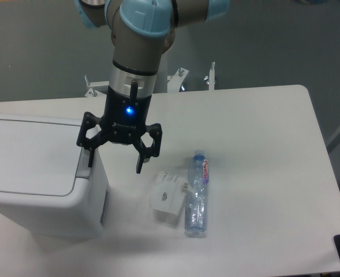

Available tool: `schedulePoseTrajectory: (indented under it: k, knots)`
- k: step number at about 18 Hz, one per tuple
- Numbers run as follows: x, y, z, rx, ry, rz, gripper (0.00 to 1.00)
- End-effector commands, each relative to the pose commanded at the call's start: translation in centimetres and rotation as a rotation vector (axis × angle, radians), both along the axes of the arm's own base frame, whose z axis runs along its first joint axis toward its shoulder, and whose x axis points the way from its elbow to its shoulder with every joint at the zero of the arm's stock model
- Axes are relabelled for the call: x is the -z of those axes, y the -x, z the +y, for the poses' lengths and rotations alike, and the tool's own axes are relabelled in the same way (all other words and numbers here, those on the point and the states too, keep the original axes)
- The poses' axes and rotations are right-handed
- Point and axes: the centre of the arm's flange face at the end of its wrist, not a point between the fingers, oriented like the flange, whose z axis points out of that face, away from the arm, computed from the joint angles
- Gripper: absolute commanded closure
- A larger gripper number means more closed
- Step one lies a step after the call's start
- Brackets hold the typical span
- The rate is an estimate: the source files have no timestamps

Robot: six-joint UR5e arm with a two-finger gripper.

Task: Open the trash can

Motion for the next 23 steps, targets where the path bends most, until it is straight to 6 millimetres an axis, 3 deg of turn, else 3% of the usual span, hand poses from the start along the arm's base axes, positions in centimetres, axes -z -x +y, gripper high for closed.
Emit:
schedulePoseTrajectory:
  k: [14, 23]
  knots:
    - [1.0, 0.1, 0.2, 0.0, 0.015, -0.012, 0.0]
    - [-0.7, 0.8, 0.3, -0.007, -0.009, 0.01, 0.0]
